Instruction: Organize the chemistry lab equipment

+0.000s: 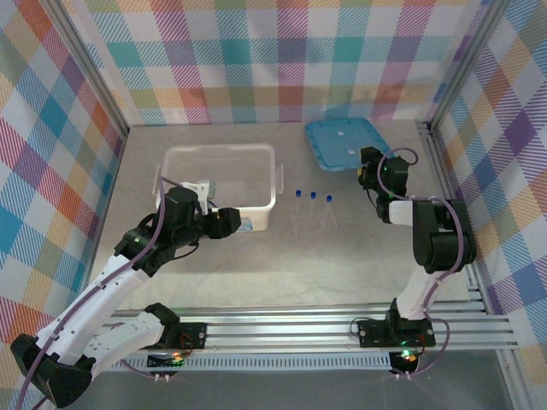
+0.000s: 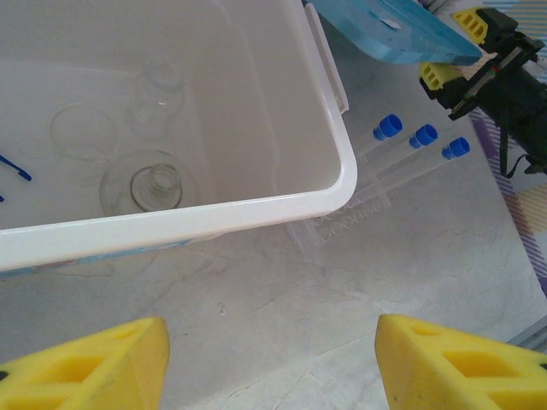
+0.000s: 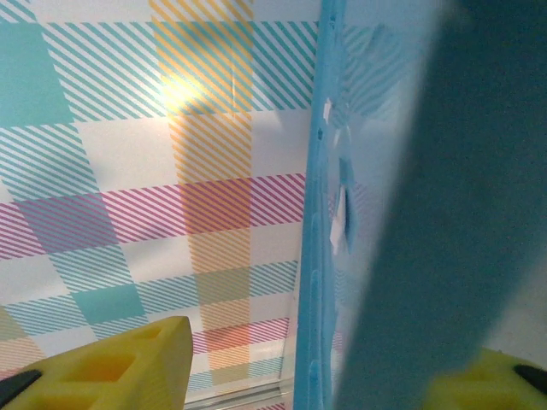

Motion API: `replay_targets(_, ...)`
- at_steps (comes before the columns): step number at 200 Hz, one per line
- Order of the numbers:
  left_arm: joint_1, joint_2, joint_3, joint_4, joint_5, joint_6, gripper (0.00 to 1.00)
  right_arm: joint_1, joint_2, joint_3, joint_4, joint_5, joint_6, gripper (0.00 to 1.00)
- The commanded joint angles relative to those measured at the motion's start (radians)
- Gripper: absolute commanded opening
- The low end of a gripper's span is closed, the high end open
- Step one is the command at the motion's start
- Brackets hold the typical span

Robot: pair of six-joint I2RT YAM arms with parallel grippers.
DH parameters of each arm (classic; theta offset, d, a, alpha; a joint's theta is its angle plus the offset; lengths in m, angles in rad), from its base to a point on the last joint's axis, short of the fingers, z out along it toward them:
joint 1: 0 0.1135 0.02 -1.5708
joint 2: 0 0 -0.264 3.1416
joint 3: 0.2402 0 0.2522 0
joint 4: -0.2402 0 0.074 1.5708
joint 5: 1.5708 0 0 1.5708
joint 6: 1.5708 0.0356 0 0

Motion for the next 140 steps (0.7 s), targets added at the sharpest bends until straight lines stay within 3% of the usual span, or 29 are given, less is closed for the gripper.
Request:
replay_targets(1,-0.009,-0.01,0.001,-0.023,-0.013,0.011,0.65,-0.006,0.041,0.059,0.075,-0.016,0.002,0.54)
replay_targets(31,-0.009,-0.017,0.003,-0.035,-0.021,0.012,0.65,0.001,0.044,0.062,0.051,0.007,0.031,0.5)
replay_targets(61,-0.009,-0.018,-0.003,-0.031,-0.026,0.013,0.65,0.017,-0.041,0.053,-0.115,0.075,-0.015,0.46)
replay_targets(140,-0.009,-0.023,-0.004,-0.04,-0.029,0.016,0.65,0.014,0.023,0.072,-0.116,0.122,0.043,0.25)
